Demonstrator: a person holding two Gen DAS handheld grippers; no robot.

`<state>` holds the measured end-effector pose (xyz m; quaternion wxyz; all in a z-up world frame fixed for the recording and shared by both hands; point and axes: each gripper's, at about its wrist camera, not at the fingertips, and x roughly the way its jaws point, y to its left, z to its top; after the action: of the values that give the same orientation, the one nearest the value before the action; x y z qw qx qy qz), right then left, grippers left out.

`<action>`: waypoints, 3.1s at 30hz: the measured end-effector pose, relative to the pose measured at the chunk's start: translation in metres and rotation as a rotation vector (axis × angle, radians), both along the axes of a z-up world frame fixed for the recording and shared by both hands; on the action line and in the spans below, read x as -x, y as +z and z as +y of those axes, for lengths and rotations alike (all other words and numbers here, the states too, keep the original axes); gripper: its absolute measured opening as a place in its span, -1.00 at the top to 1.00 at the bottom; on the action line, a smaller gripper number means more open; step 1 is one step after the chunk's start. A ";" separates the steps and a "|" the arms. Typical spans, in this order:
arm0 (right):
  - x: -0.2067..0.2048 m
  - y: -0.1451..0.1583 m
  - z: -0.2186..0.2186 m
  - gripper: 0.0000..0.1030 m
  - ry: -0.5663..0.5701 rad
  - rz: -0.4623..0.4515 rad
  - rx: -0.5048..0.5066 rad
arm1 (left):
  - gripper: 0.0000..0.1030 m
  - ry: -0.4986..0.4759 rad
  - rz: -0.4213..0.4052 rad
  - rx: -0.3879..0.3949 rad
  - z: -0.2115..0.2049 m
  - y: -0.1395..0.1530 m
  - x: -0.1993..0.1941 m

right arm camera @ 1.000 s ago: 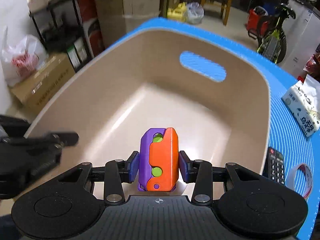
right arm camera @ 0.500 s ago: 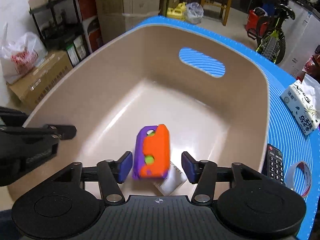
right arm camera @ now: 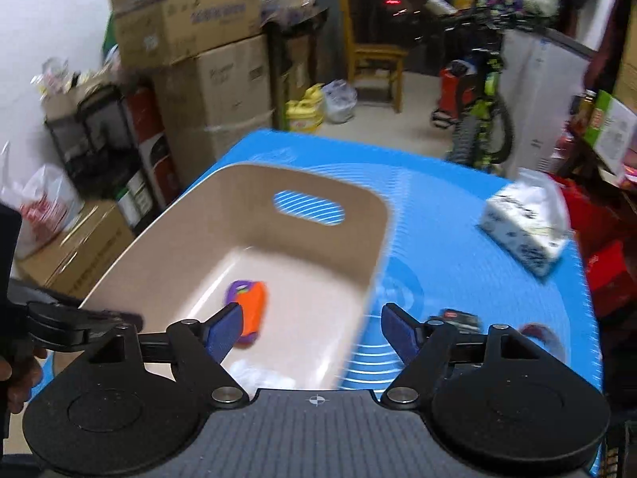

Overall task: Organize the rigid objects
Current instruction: 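Return the right gripper to the black TV remote and grasp it, then carry the remote into the basket and open the right gripper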

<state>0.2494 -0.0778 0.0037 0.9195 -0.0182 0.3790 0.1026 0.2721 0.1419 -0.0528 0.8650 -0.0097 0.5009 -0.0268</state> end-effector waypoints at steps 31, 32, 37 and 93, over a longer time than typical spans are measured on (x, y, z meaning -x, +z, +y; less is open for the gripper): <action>-0.027 -0.099 -0.109 -0.56 -0.186 0.094 -0.019 | 0.88 -0.001 0.003 -0.002 0.000 -0.001 0.000; -0.029 -0.103 -0.109 -0.55 -0.191 0.103 -0.019 | 0.88 -0.001 0.003 -0.005 -0.001 0.000 0.000; -0.038 -0.115 -0.106 -0.45 -0.222 0.129 -0.016 | 0.88 -0.002 0.003 -0.008 -0.002 0.000 0.000; -0.010 -0.019 -0.081 -0.05 -0.253 -0.136 -0.100 | 0.88 -0.004 -0.001 -0.007 0.000 0.000 0.001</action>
<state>0.2591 -0.1589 -0.0158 0.9484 0.0685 0.3094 0.0030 0.2712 0.1418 -0.0526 0.8653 -0.0056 0.5005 -0.0267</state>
